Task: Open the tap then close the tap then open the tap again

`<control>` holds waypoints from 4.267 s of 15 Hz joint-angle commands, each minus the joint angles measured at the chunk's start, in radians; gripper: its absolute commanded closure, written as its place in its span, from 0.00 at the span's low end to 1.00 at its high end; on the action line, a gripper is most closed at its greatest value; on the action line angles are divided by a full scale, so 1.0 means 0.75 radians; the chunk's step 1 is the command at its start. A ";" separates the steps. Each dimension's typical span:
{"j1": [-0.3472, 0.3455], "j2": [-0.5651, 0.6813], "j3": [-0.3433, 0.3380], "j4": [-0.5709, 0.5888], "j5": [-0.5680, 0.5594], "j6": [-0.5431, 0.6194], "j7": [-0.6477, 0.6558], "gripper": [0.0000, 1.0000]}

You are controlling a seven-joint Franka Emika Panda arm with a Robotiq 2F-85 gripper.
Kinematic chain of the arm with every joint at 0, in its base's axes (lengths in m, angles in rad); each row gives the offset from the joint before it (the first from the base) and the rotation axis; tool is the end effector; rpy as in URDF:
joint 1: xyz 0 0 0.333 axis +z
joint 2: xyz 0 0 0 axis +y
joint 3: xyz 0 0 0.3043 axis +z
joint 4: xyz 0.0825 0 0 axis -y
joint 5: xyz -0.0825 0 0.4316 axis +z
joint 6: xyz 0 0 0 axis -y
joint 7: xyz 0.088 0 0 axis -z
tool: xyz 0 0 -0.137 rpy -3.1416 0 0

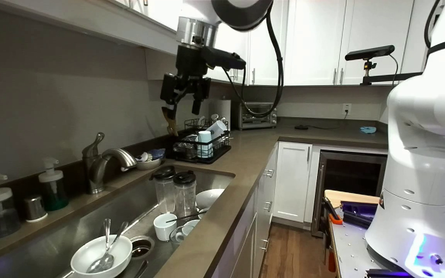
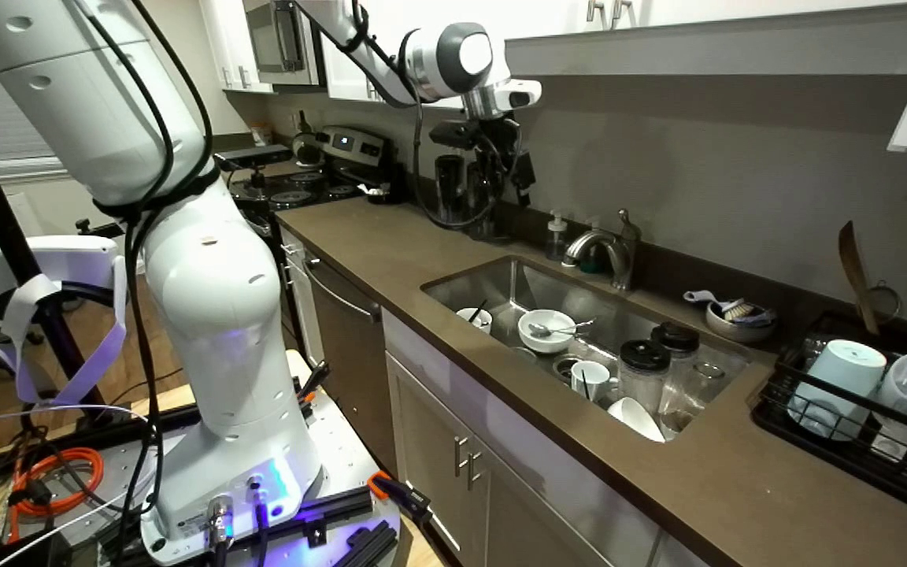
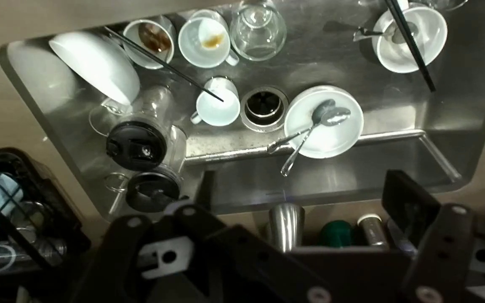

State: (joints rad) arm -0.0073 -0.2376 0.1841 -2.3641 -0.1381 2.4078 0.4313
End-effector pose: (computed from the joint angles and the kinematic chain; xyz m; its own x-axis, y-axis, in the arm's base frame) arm 0.5339 0.0910 0.3816 0.9403 -0.1498 0.3057 -0.1682 -0.9851 0.0346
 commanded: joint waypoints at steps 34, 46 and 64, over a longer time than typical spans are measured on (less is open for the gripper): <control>0.168 1.077 -0.304 0.851 -0.262 0.923 -0.084 0.78; 0.305 1.237 -0.480 1.000 -0.238 0.920 -0.031 0.88; 0.106 1.324 -0.311 1.198 0.038 0.837 -0.300 1.00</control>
State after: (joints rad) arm 0.1034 0.7208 -0.0904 -1.5463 -0.1785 3.0551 0.2861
